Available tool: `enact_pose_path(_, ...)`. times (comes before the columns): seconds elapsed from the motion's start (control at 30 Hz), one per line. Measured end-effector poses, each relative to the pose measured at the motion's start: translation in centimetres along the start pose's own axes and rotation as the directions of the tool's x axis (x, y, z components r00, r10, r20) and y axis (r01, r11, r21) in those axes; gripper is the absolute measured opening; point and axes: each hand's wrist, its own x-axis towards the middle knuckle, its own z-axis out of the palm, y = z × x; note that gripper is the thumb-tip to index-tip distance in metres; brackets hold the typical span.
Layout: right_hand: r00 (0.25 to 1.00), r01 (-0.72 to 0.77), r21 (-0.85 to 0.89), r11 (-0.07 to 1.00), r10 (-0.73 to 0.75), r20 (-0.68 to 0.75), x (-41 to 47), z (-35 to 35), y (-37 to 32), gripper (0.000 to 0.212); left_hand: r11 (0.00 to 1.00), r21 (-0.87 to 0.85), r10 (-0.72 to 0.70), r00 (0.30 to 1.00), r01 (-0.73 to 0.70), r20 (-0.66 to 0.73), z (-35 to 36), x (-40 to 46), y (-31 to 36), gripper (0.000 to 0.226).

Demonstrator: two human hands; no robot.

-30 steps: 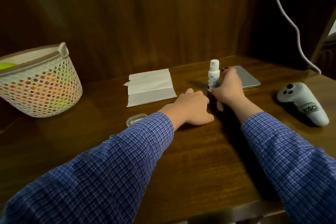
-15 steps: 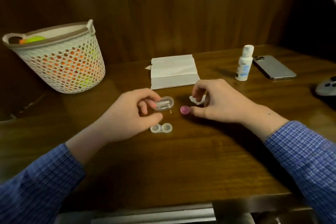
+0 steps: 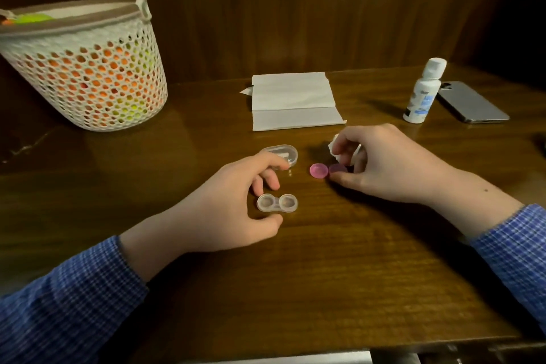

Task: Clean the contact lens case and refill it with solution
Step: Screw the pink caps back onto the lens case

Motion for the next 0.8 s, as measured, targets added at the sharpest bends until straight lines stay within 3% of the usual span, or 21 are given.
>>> enact_pose_path(0.13,0.999,0.021,0.011,1.0,-0.021,-0.03,-0.3,-0.6,-0.5,0.036,0.999,-0.033,0.023,1.0,-0.024,-0.021,0.3,0.0,0.0,0.067)
enact_pose_path(0.27,0.99,0.09,0.232,0.969,-0.063,-0.124,-1.0,-1.0,-1.3,0.038,0.998,-0.052,0.021,0.999,-0.023,-0.04,0.4,0.0,0.0,0.062)
enact_pose_path(0.47,0.99,0.104,0.331,0.938,-0.13,0.057,-1.4,0.3,-2.6,0.024,0.999,-0.032,0.002,1.0,-0.002,-0.005,-0.5,0.2,0.1,0.072)
enact_pose_path(0.63,0.994,0.111,0.494,0.862,-0.098,-0.052,-1.6,1.0,-3.1,0.027,1.0,-0.01,-0.008,1.0,0.008,0.02,-1.1,0.0,-0.1,0.072)
enact_pose_path(0.8,0.985,0.172,0.383,0.907,-0.161,-0.062,-1.6,1.5,-3.9,0.032,1.0,-0.021,0.008,1.0,-0.008,0.014,-1.1,0.1,-0.1,0.068)
